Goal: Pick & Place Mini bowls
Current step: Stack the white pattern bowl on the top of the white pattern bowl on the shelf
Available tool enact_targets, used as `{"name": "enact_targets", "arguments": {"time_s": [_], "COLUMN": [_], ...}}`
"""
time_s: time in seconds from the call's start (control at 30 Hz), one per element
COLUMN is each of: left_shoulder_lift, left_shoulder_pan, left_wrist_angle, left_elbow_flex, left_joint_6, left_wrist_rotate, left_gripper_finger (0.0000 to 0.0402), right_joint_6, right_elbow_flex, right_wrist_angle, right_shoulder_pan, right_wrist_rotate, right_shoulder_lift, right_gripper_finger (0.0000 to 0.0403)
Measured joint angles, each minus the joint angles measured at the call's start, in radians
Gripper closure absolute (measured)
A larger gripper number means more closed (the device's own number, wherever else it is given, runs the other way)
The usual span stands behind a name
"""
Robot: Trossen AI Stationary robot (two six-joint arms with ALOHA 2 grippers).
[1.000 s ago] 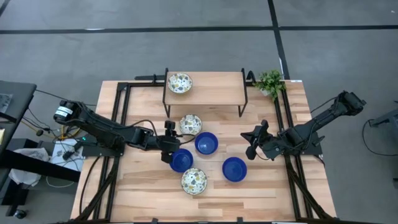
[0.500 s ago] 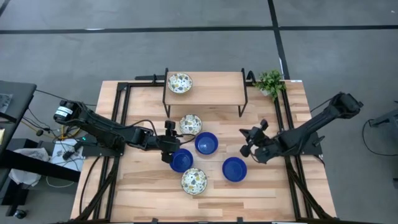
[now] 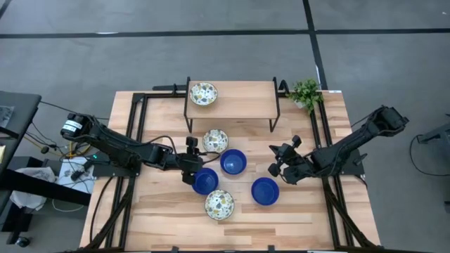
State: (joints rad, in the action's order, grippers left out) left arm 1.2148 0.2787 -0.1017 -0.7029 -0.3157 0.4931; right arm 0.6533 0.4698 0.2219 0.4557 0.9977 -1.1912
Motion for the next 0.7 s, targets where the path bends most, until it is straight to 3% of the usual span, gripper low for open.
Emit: {"name": "enact_targets", "arguments": {"time_s": [0.43, 0.7], "left_shoulder_lift": [0.0, 0.0], "left_shoulder_pan": [0.0, -0.039], "left_wrist_angle": [0.005, 0.074], "left_elbow_flex": [0.025, 0.072], "left_joint_6": [0.006, -0.102], "left_wrist_rotate": [-0.015, -0.018], "left_gripper_finger": [0.0252, 0.0252], "right_joint_6": [0.0, -0.001], "right_elbow_flex": [0.0, 0.0], "right_wrist_angle": [0.001, 0.001], "right_shoulder_pan": [0.0, 0.0], "right_wrist_rotate": [-0.003, -0.003], "right_shoulder_lift": [0.0, 0.0], "right_gripper_finger": [0.0403, 0.0403]}}
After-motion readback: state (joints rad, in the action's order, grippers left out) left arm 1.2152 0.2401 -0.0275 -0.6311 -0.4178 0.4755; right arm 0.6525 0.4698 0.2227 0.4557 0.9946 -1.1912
